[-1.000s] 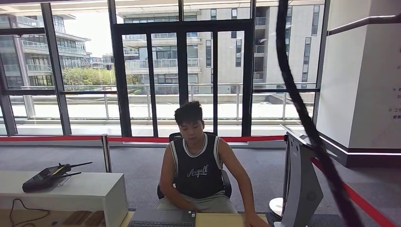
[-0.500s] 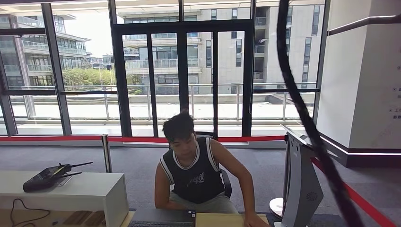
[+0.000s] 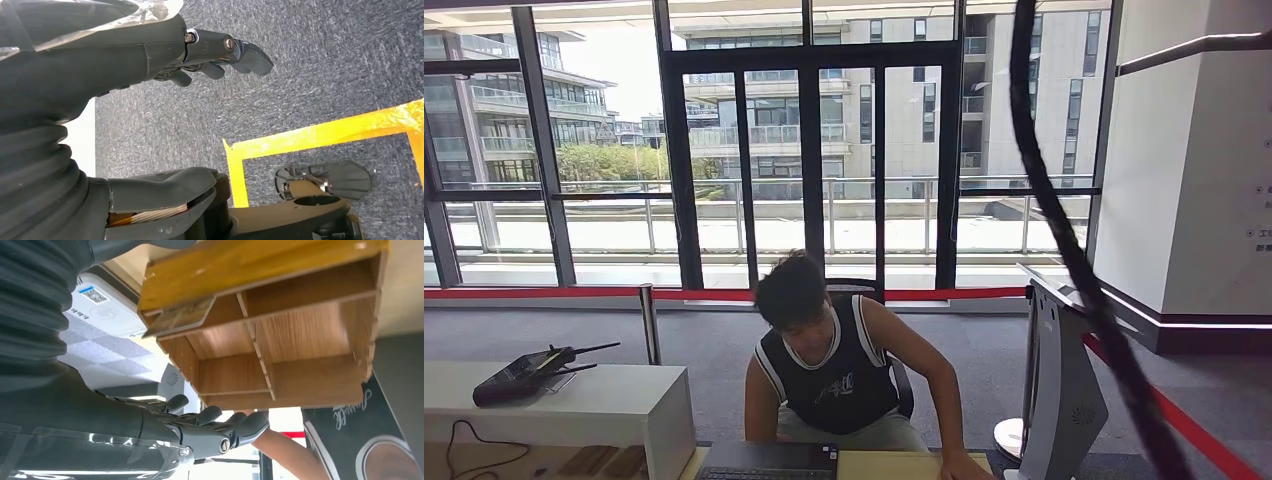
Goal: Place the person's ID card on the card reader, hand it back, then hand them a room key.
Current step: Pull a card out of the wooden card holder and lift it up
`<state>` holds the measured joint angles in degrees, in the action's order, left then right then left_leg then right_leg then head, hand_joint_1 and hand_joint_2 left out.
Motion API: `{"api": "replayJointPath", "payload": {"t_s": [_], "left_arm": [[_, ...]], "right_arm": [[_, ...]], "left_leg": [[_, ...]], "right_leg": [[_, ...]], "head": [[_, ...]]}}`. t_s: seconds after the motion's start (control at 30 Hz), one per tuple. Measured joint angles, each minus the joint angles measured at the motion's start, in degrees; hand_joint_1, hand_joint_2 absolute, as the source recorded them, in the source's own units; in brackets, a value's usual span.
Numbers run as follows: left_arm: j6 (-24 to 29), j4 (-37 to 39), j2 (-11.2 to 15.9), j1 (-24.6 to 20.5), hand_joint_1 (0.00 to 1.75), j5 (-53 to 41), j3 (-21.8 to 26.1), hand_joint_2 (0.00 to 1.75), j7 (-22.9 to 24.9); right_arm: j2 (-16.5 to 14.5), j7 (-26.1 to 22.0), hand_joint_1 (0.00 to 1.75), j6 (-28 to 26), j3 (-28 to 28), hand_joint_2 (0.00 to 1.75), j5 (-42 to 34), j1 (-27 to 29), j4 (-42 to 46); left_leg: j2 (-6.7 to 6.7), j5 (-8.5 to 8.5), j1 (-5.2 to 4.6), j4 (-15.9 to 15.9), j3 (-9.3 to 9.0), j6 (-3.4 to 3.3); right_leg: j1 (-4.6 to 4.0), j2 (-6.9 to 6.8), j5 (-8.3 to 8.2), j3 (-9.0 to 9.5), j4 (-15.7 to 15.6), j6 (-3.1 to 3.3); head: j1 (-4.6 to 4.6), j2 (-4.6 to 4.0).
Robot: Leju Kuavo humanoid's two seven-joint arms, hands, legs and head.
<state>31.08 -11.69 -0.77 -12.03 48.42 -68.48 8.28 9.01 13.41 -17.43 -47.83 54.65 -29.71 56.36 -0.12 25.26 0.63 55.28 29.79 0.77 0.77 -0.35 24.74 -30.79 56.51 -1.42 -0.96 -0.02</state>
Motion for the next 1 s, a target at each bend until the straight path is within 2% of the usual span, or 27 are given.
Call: {"api": "replayJointPath", "payload": {"t_s": [0.2, 0.67, 1.0], "left_arm": [[0.01, -0.02, -0.02, -0.03, 0.0, -0.03, -0.01, 1.75, 0.01], [0.33, -0.02, -0.09, -0.09, 0.0, 0.01, -0.02, 1.75, 0.2], [0.35, -0.02, -0.24, -0.29, 0.0, -0.3, -0.04, 1.75, -0.08]], "right_arm": [[-0.57, 1.15, 0.0, -0.35, -0.99, 1.75, 3.52, 0.42, -2.96], [-1.48, 3.47, 0.0, -11.61, -0.68, 1.75, 9.5, -1.6, -11.36], [-1.82, 3.98, 0.0, -13.27, 0.38, 1.75, 9.87, -2.81, -15.85]], "left_leg": [[0.0, 0.0, 0.0, 0.0, 0.0, 0.0], [0.0, 0.0, 0.0, 0.01, 0.0, 0.0], [0.0, 0.0, 0.0, 0.01, 0.0, 0.0]], "right_leg": [[0.0, 0.0, 0.0, 0.0, 0.0, 0.0], [0.0, 0.0, 0.0, 0.0, 0.0, 0.0], [0.01, 0.0, -0.01, 0.0, 0.0, 0.0]], "head": [[0.0, 0.0], [0.02, 0.0], [0.01, 0.0]]}}
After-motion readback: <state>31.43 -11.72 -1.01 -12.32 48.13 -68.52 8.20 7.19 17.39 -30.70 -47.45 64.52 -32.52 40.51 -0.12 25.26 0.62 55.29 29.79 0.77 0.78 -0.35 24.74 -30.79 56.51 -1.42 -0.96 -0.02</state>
